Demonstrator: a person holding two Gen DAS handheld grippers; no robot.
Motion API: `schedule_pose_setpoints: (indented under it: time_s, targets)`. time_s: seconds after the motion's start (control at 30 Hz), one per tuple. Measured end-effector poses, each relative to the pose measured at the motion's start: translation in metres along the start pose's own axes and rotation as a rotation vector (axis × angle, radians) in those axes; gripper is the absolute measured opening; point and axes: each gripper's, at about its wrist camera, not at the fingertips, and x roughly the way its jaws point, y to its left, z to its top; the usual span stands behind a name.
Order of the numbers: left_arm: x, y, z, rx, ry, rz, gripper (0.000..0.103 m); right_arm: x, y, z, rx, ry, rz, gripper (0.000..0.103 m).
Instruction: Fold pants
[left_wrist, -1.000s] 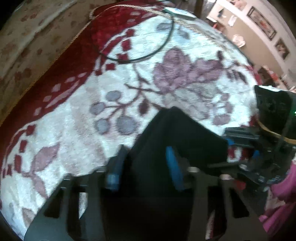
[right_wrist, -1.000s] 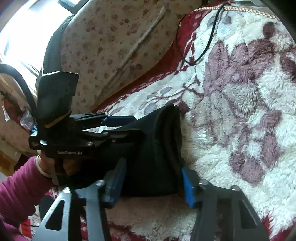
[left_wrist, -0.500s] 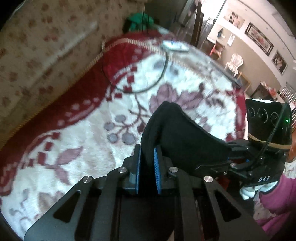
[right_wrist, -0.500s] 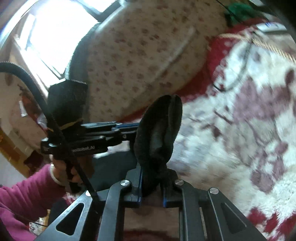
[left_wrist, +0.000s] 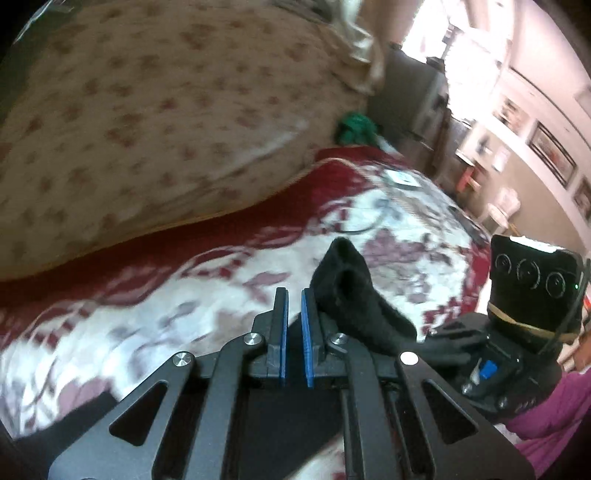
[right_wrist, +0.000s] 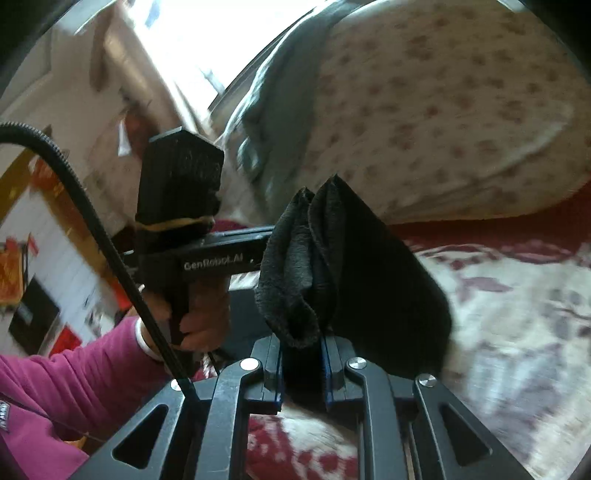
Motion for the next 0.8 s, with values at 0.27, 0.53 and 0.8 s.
schedule_pose_setpoints:
  time_s: [0.27,0.53,0.8]
  targets:
    - [-0.052,0.084,-0.077,-0.291,-0.013,0.143,0.006,0.136,0.01,-0.021,-0.008,0.237,0.068,0.017]
    - [-0.088,0.096,-0.109,-0.378,-0.057,0.194,0.028,0.156,0.0,-0.018,0.171,0.249,0.21,0.045]
    - [-0.073,0.045,-0.104,-0.278,-0.051,0.209,0.033,0.055,-0.039,-0.014,0.245,0.074,0.074,0.045]
